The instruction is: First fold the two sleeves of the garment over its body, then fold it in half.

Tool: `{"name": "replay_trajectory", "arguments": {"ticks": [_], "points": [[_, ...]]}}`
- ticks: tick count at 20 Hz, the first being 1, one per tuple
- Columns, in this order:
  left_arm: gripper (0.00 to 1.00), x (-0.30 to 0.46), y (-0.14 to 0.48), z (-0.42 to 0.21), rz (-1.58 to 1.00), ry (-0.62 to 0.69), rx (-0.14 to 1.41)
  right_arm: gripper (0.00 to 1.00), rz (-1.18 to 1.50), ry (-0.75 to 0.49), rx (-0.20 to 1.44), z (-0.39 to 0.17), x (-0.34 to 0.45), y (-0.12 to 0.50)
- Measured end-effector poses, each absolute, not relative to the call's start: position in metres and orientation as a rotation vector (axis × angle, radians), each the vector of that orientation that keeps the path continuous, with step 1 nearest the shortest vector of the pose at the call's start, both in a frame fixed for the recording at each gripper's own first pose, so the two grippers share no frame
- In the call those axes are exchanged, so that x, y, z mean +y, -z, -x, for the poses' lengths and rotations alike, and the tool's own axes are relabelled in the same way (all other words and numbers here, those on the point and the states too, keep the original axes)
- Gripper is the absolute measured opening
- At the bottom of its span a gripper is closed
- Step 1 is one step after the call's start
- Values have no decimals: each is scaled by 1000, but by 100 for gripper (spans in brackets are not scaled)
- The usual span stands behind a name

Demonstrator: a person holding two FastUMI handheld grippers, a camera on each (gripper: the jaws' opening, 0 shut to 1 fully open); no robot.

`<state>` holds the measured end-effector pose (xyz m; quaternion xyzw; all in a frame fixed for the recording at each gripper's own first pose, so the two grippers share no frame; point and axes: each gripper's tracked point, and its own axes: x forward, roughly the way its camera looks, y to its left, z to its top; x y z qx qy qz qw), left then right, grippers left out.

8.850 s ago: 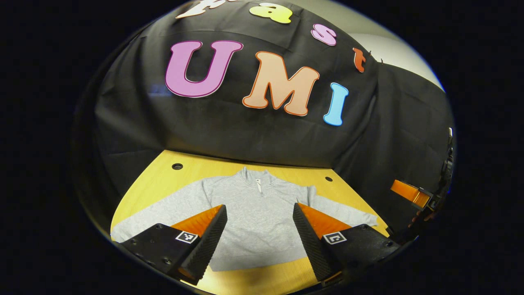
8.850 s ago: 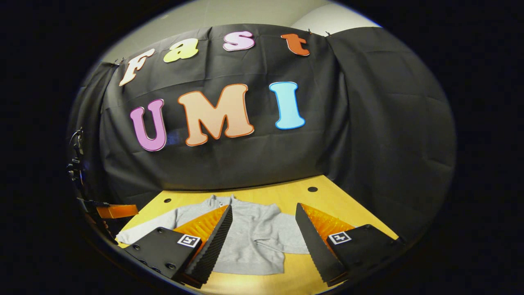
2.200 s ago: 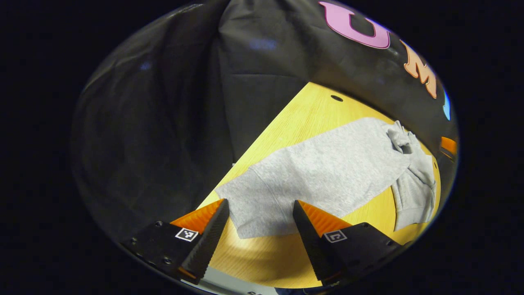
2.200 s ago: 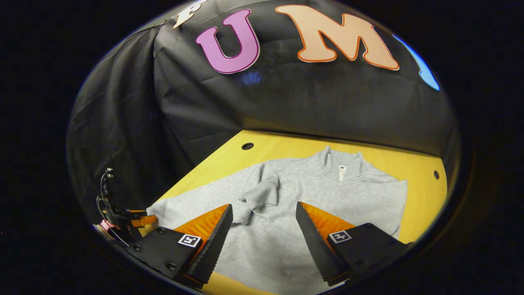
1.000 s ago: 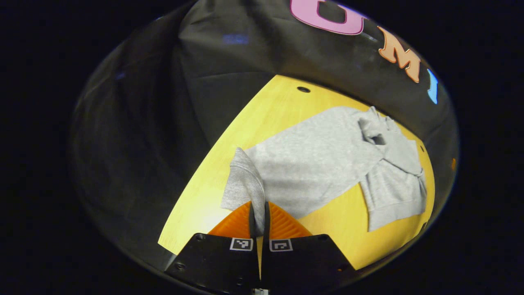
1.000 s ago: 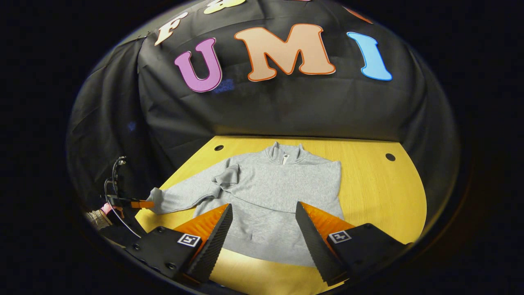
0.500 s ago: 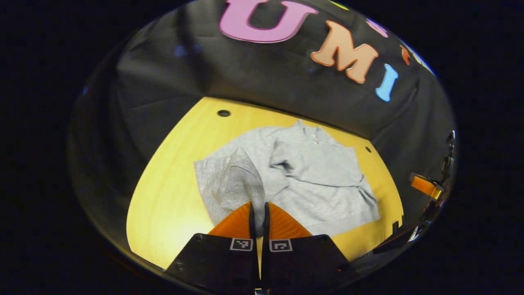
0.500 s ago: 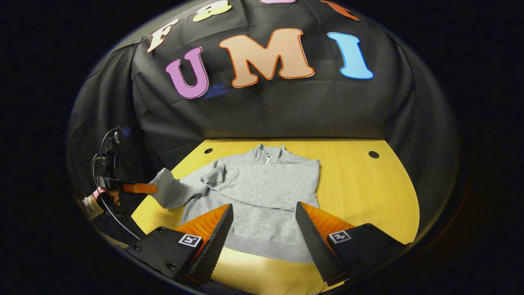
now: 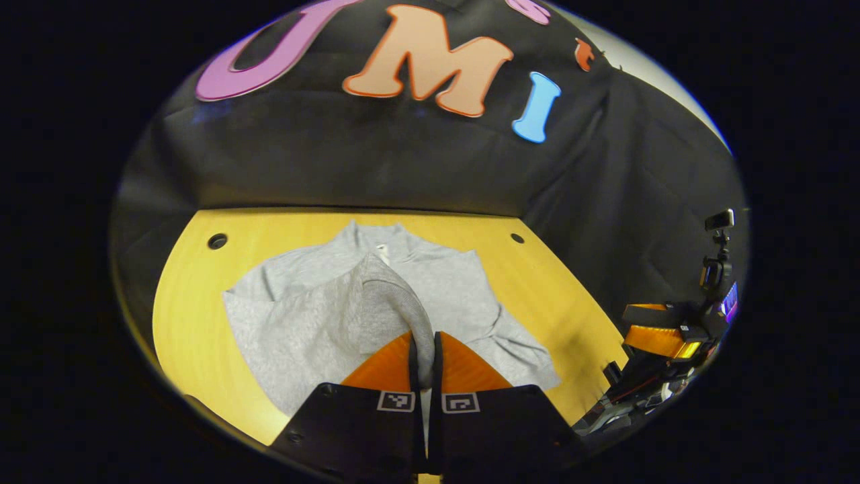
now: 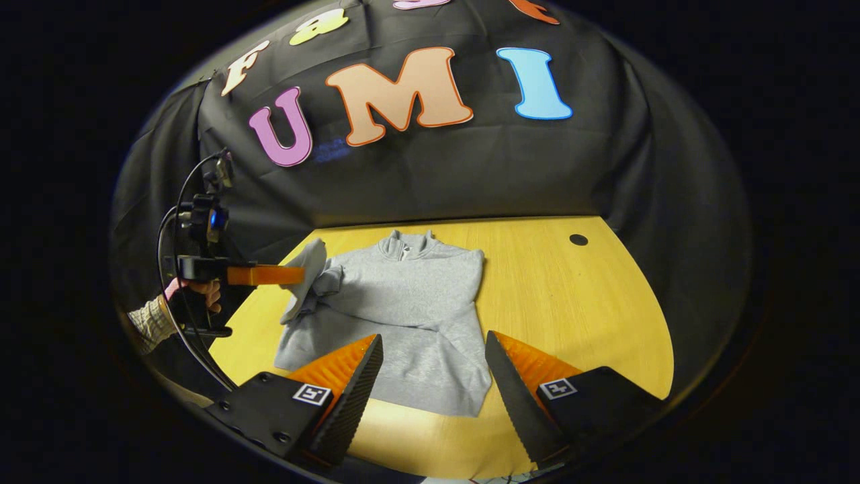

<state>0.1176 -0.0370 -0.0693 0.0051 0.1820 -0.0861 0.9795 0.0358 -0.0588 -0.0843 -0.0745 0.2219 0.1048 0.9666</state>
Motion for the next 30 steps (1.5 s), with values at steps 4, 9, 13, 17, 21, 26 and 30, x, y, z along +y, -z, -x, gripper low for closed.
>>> {"name": "replay_trajectory", "arguments": {"ticks": [4,9,13,17,21,26,30], "points": [[0,-101,62,-152,-60,282,350,96,135,-204,447,-39,-77,78],[0,-168,61,-193,-111,399,328,96,96,-171,459,-40,-103,88],[1,-202,93,-237,-162,440,371,97,79,-153,467,-32,-117,94],[5,-201,118,-272,-237,373,384,97,65,-145,469,-26,-120,97],[17,-194,121,-296,-280,309,366,96,80,-144,480,-23,-115,102],[82,-199,101,-292,-332,316,309,97,91,-160,491,-26,-104,108],[94,-188,76,-260,-305,338,267,97,98,-181,501,-29,-96,121]]}}
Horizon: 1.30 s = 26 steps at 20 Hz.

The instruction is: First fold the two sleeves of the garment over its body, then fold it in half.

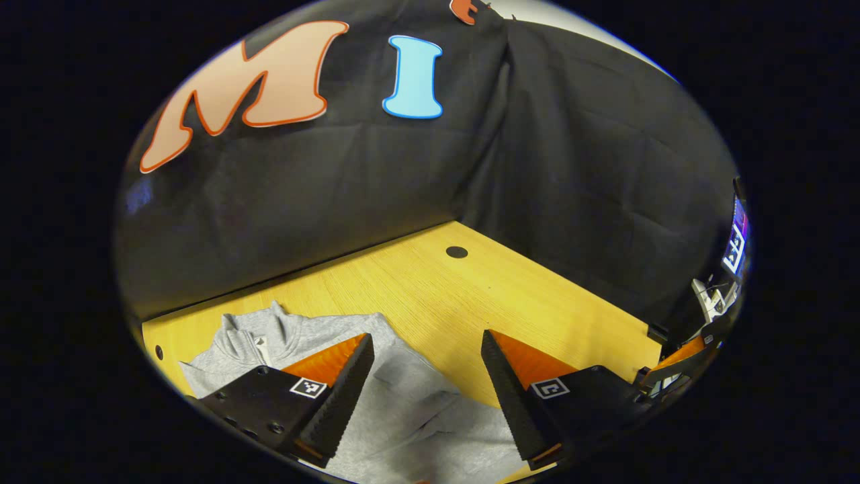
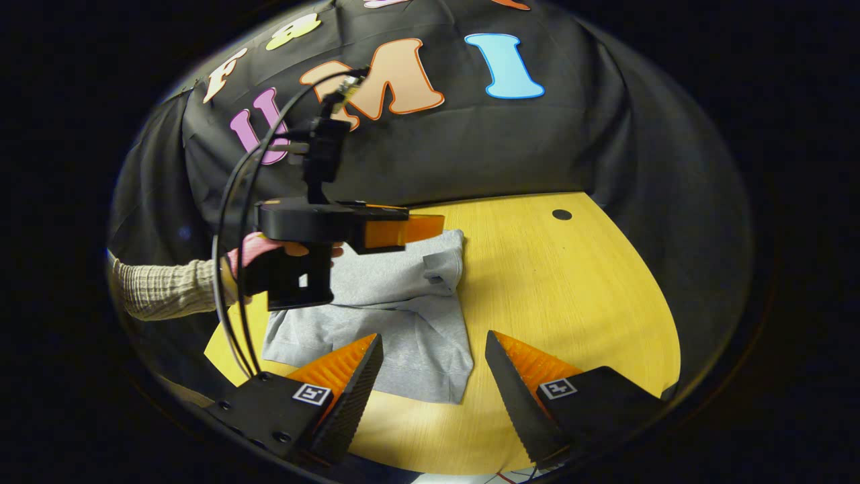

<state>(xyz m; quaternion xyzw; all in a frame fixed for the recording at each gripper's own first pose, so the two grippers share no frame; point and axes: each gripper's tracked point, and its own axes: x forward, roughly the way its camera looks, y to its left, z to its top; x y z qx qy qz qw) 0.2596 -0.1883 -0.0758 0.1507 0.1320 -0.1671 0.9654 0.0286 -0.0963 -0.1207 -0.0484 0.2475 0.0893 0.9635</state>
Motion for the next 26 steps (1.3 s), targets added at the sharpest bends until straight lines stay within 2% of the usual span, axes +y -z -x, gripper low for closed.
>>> {"name": "replay_trajectory", "arguments": {"ticks": [1,2,6,8,10,20,26], "points": [[94,-180,70,-251,-301,334,257,92,103,-187,507,-33,-90,124],[94,-173,64,-240,-297,331,248,97,111,-193,515,-36,-88,128],[94,-130,50,-195,-279,291,212,97,141,-205,547,-37,-88,151],[96,-100,53,-167,-272,235,203,97,161,-207,565,-40,-90,166],[94,-70,62,-140,-279,181,195,97,170,-205,587,-43,-93,182],[94,45,178,-19,-153,-96,390,96,240,-191,727,-45,-108,257],[95,82,226,5,-84,-203,474,97,292,-182,774,-49,-114,277]]}}
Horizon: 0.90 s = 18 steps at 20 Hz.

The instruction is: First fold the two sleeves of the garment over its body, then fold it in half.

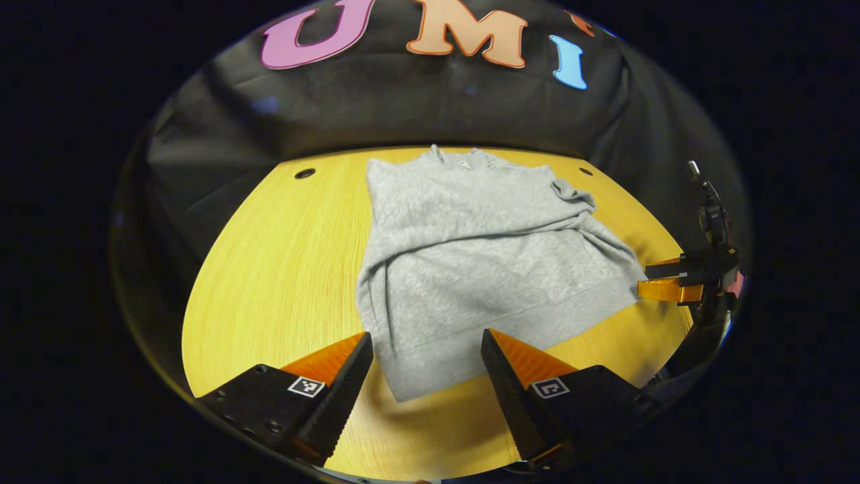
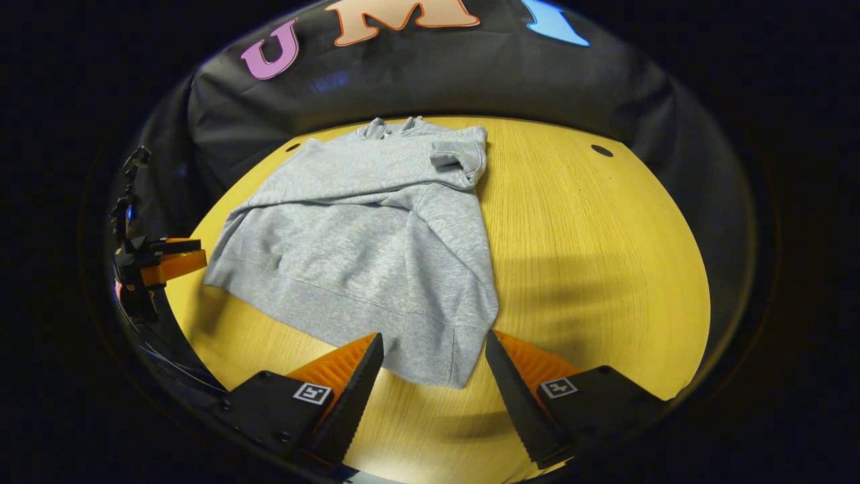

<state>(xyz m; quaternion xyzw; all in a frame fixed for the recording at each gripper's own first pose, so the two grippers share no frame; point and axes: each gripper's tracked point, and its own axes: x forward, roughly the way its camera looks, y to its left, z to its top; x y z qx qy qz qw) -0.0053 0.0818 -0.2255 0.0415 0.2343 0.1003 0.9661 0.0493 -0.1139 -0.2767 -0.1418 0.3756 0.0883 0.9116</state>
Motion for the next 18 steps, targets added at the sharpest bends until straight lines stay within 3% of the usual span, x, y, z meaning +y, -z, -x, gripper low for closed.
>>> {"name": "replay_trajectory", "arguments": {"ticks": [1,2,4,5,7,14,16,17,18], "points": [[95,85,232,3,-78,-215,483,91,297,-177,787,-49,-114,280],[95,89,237,4,-73,-234,498,97,301,-180,770,-50,-114,278],[95,94,248,6,-52,-260,528,91,316,-171,769,-53,-114,277],[95,95,252,5,-43,-263,538,96,327,-169,770,-52,-117,278],[95,97,257,4,-41,-272,544,91,343,-164,763,-51,-116,280],[93,95,260,1,-45,-300,489,93,337,-154,757,-53,-114,280],[85,94,260,1,-53,-297,496,81,335,-154,759,-52,-113,279],[85,93,259,0,-54,-287,500,82,331,-156,763,-52,-111,281],[85,92,259,-1,-53,-284,502,70,331,-154,766,-52,-111,281]]}}
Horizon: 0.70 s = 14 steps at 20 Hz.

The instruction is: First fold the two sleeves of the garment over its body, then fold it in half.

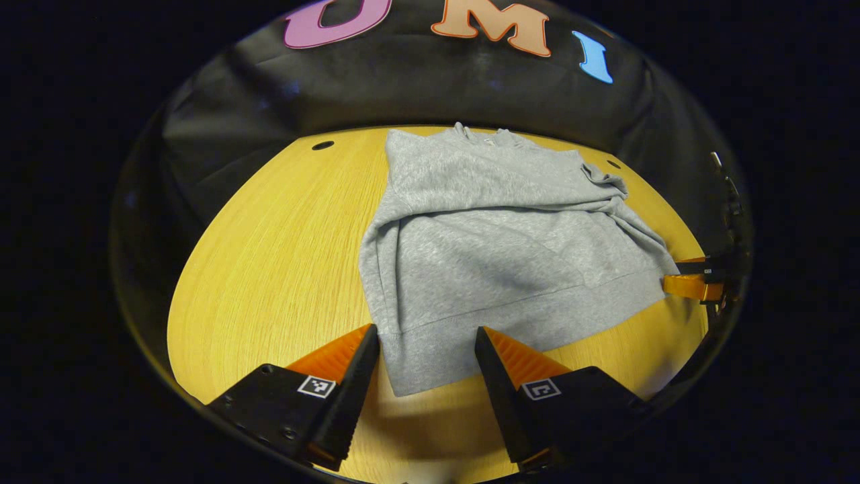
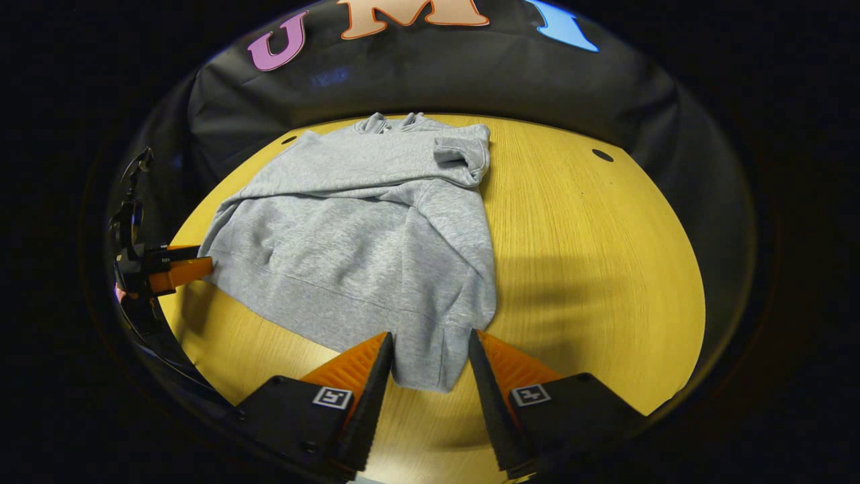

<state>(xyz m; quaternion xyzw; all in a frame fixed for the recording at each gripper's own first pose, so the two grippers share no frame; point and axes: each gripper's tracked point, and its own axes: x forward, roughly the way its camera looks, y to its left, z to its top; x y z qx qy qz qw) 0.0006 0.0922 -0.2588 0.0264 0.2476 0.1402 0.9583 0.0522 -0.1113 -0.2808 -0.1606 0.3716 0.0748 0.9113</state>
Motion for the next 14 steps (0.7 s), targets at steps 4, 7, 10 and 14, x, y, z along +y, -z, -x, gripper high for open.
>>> {"name": "replay_trajectory", "arguments": {"ticks": [4,7,10,14], "points": [[68,86,259,-3,-61,-239,518,48,309,-194,786,-51,-102,282],[34,78,260,-10,-36,-209,527,21,292,-195,803,-51,-98,284],[15,74,260,-12,-12,-212,510,10,284,-191,813,-51,-95,284],[6,74,260,-15,2,-225,497,10,286,-195,815,-49,-93,284]]}}
